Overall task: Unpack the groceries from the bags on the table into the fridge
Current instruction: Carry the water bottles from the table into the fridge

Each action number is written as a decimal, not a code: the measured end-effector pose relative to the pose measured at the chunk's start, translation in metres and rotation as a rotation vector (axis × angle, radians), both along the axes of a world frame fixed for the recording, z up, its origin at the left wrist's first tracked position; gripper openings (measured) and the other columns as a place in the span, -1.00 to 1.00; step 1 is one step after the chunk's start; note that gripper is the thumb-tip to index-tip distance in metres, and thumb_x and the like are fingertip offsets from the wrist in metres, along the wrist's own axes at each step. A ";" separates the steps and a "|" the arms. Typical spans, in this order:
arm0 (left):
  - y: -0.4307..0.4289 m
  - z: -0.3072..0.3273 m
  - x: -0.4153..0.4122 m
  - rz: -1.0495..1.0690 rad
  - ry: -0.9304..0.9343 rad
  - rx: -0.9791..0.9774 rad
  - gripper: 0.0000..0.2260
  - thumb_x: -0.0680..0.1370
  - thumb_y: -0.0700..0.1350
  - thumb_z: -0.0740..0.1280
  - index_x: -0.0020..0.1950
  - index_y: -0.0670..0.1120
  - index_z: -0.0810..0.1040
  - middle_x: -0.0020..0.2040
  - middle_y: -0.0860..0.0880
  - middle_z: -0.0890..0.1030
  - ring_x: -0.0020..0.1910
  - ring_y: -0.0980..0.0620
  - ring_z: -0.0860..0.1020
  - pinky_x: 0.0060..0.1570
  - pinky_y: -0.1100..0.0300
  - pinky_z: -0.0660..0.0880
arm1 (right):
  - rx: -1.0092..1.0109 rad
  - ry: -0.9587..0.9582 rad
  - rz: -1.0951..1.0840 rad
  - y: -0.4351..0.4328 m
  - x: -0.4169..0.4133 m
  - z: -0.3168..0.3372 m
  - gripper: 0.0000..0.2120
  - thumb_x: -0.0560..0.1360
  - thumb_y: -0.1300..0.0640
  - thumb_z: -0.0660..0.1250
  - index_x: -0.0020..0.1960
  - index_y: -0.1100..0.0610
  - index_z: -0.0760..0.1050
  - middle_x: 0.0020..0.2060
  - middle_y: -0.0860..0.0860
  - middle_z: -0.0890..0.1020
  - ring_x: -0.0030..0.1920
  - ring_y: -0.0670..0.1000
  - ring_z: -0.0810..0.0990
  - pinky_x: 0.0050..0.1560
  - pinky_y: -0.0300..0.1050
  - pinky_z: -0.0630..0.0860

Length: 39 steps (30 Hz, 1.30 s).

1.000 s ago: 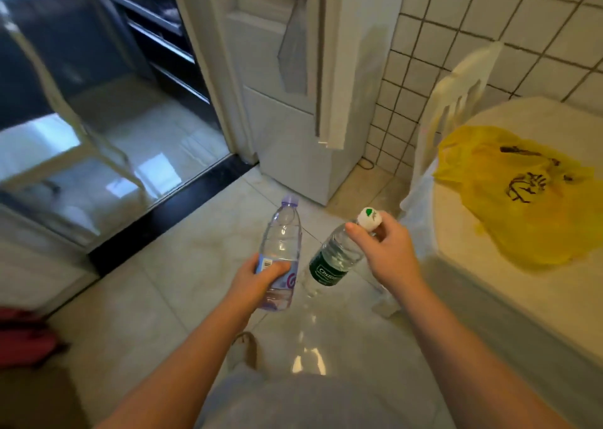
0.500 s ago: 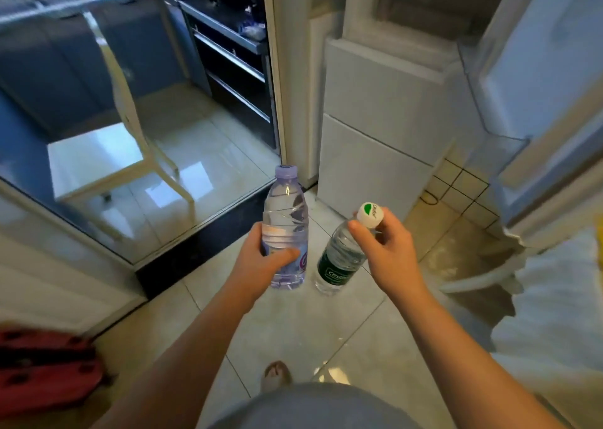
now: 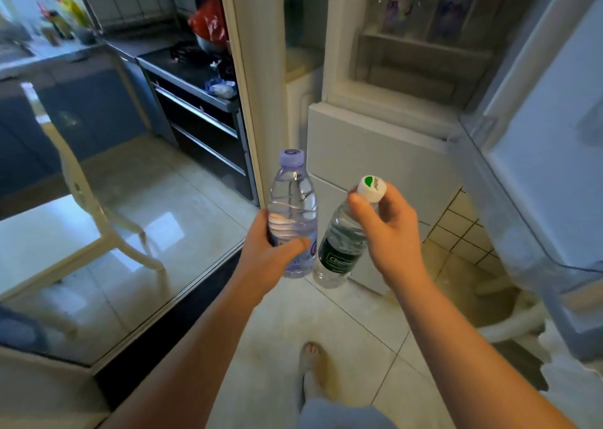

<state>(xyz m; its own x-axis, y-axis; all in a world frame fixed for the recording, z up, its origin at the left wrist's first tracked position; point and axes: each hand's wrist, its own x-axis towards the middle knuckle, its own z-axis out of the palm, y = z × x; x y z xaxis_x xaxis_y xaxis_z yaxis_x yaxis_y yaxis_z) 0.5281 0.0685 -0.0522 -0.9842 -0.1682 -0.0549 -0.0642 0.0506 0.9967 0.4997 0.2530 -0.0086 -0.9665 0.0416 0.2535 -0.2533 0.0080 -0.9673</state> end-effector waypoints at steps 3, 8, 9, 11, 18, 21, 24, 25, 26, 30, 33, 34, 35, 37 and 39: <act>0.003 0.015 -0.062 -0.030 0.046 -0.023 -0.49 0.31 -0.15 0.52 0.24 -0.01 0.51 0.03 -0.02 0.68 0.02 -0.05 0.67 0.06 -0.02 0.62 | -0.039 0.042 -0.038 -0.001 -0.058 0.017 -0.86 0.53 0.17 0.42 0.04 0.22 0.57 -0.16 0.01 0.64 -0.09 -0.05 0.59 0.02 -0.03 0.57; 0.017 0.049 -0.165 -0.071 0.141 -0.056 -0.53 0.43 -0.30 0.52 0.24 0.02 0.50 0.03 0.04 0.69 0.01 0.08 0.67 0.02 0.14 0.62 | -0.085 0.115 -0.087 0.003 -0.156 0.050 -0.94 0.53 0.15 0.42 0.00 0.06 0.59 -0.17 -0.13 0.66 -0.08 -0.10 0.61 0.12 0.13 0.58; 0.020 0.057 -0.186 -0.076 0.157 -0.066 -0.51 0.42 -0.31 0.53 0.26 0.00 0.49 0.04 0.03 0.69 0.02 0.08 0.67 0.02 0.15 0.61 | -0.090 0.129 -0.092 0.005 -0.175 0.057 -0.94 0.54 0.16 0.41 0.01 0.06 0.59 -0.17 -0.15 0.66 -0.08 -0.11 0.61 0.13 0.13 0.59; 0.028 0.070 -0.225 -0.082 0.205 -0.077 -0.47 0.40 -0.33 0.53 0.30 -0.04 0.47 0.06 -0.01 0.68 0.03 0.06 0.66 0.01 0.14 0.61 | -0.100 0.171 -0.102 0.008 -0.213 0.070 -0.94 0.55 0.18 0.40 0.02 0.09 0.59 -0.18 -0.15 0.66 -0.10 -0.14 0.60 0.10 0.09 0.59; 0.063 0.108 -0.342 -0.084 0.350 -0.099 -0.46 0.35 -0.30 0.56 0.27 -0.10 0.48 0.02 -0.03 0.67 -0.05 0.07 0.67 -0.14 0.21 0.61 | -0.166 0.302 -0.208 0.027 -0.315 0.113 -0.94 0.54 0.23 0.41 0.01 0.15 0.57 -0.24 -0.16 0.63 -0.20 -0.21 0.56 -0.12 -0.31 0.50; 0.081 0.121 -0.389 -0.152 0.395 -0.137 -0.48 0.38 -0.30 0.56 0.27 -0.08 0.49 0.02 0.00 0.67 -0.05 0.10 0.67 -0.11 0.22 0.61 | -0.181 0.349 -0.285 0.043 -0.349 0.131 -0.95 0.56 0.22 0.39 0.01 0.16 0.56 -0.24 -0.15 0.62 -0.22 -0.24 0.55 -0.15 -0.35 0.49; 0.099 0.127 -0.434 -0.214 0.433 -0.165 -0.44 0.33 -0.16 0.60 0.27 -0.02 0.48 0.09 -0.02 0.65 0.03 0.05 0.66 0.02 0.08 0.63 | -0.187 0.389 -0.374 0.058 -0.378 0.142 -0.92 0.56 0.23 0.38 0.04 0.21 0.55 -0.22 -0.11 0.61 -0.22 -0.25 0.55 -0.17 -0.36 0.47; 0.105 0.129 -0.449 -0.223 0.451 -0.180 -0.42 0.30 -0.07 0.60 0.26 0.03 0.49 0.12 -0.05 0.63 0.06 0.03 0.65 0.05 0.02 0.63 | -0.188 0.395 -0.399 0.065 -0.387 0.144 -0.91 0.56 0.23 0.38 0.05 0.22 0.55 -0.22 -0.11 0.61 -0.22 -0.24 0.55 -0.17 -0.36 0.48; 0.112 0.131 -0.463 -0.228 0.471 -0.195 -0.42 0.26 0.02 0.59 0.23 0.09 0.49 0.14 -0.08 0.61 0.07 0.01 0.64 0.06 -0.02 0.63 | -0.187 0.401 -0.420 0.072 -0.397 0.147 -0.92 0.57 0.23 0.37 0.05 0.22 0.56 -0.22 -0.11 0.62 -0.21 -0.23 0.56 -0.16 -0.36 0.48; 0.143 0.139 -0.515 -0.287 0.545 -0.227 -0.49 0.19 0.18 0.53 0.09 0.29 0.45 0.14 -0.05 0.55 0.06 0.04 0.60 0.02 0.07 0.62 | -0.138 0.446 -0.529 0.099 -0.433 0.157 -0.91 0.58 0.23 0.36 0.07 0.21 0.56 -0.19 -0.10 0.63 -0.19 -0.24 0.58 -0.14 -0.36 0.48; 0.166 0.147 -0.548 -0.381 0.565 -0.241 -0.47 0.26 0.13 0.56 0.15 0.24 0.43 0.14 0.02 0.54 0.07 0.11 0.57 0.05 0.15 0.58 | -0.093 0.461 -0.625 0.117 -0.459 0.163 -0.89 0.58 0.22 0.37 0.08 0.22 0.56 -0.17 -0.09 0.63 -0.17 -0.25 0.58 -0.13 -0.36 0.48; 0.173 0.149 -0.559 -0.399 0.584 -0.249 -0.49 0.31 0.07 0.58 0.15 0.21 0.42 0.13 0.03 0.51 0.07 0.12 0.55 0.05 0.16 0.56 | -0.076 0.466 -0.654 0.124 -0.469 0.165 -0.90 0.57 0.21 0.37 0.08 0.20 0.56 -0.16 -0.07 0.63 -0.17 -0.24 0.58 -0.12 -0.37 0.48; 0.180 0.151 -0.571 -0.406 0.612 -0.268 -0.51 0.34 0.02 0.59 0.15 0.20 0.41 0.11 0.03 0.49 0.06 0.10 0.53 0.06 0.16 0.54 | -0.060 0.474 -0.676 0.130 -0.479 0.167 -0.91 0.57 0.21 0.37 0.07 0.18 0.56 -0.15 -0.06 0.63 -0.16 -0.22 0.58 -0.12 -0.36 0.48; 0.194 0.155 -0.595 -0.404 0.671 -0.294 -0.54 0.36 0.05 0.57 0.13 0.22 0.40 0.09 0.02 0.48 0.07 0.07 0.52 0.07 0.08 0.55 | -0.021 0.482 -0.709 0.141 -0.498 0.171 -0.95 0.58 0.19 0.37 0.04 0.10 0.54 -0.12 -0.04 0.63 -0.13 -0.18 0.58 -0.09 -0.34 0.49; 0.208 0.155 -0.616 -0.401 0.693 -0.291 -0.56 0.31 0.17 0.51 0.11 0.26 0.41 0.08 0.03 0.51 0.09 0.05 0.54 0.07 -0.01 0.57 | 0.019 0.484 -0.745 0.151 -0.515 0.175 -0.95 0.58 0.18 0.36 0.01 0.07 0.50 -0.13 -0.07 0.61 -0.13 -0.20 0.56 -0.08 -0.35 0.47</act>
